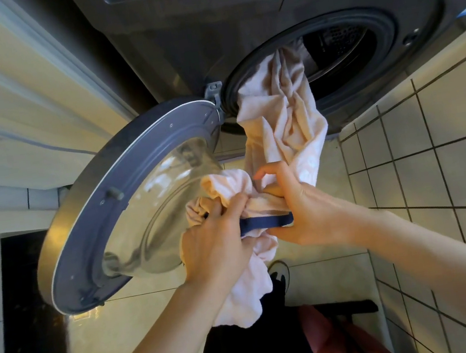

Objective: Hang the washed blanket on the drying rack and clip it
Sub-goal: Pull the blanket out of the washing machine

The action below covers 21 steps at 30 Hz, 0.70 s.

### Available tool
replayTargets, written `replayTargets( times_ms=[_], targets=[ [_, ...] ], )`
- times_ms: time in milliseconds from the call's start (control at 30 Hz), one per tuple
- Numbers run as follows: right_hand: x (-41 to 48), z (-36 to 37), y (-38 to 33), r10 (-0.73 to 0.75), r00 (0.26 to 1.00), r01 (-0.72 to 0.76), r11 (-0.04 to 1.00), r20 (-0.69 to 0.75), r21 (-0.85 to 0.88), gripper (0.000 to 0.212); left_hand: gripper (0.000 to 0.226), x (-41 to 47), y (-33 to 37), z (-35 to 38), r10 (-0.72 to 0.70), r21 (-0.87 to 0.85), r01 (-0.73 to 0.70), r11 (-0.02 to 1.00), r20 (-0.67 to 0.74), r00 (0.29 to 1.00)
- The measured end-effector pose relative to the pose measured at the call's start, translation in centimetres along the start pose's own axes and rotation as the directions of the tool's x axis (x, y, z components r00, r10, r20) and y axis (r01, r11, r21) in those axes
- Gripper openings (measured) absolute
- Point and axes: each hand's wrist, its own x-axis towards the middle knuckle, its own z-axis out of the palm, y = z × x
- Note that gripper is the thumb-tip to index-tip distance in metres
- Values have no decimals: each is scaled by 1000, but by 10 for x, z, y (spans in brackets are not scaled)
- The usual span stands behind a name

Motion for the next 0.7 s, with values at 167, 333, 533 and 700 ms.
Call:
replayTargets(
  times_ms=[167,333,533,700],
  targets=[
    [14,-22,38,-98,989,137,875,107,-465,87,48,-4,-5,-2,29,-27,-30,999,-51,998],
    [48,-28,71,21,956,195,703,294,-684,96,62,-10,-5,-4,141,16,-141,990,-162,977],
    [96,-23,84,54,959,179,650,280,-739,68,62,-1,-4,-16,183,8,-189,982,-291,939],
    [109,-37,89,163,945,151,553,284,-819,47,56,3,-19,-18,113,-36,-126,991,-259,959]
  ],
)
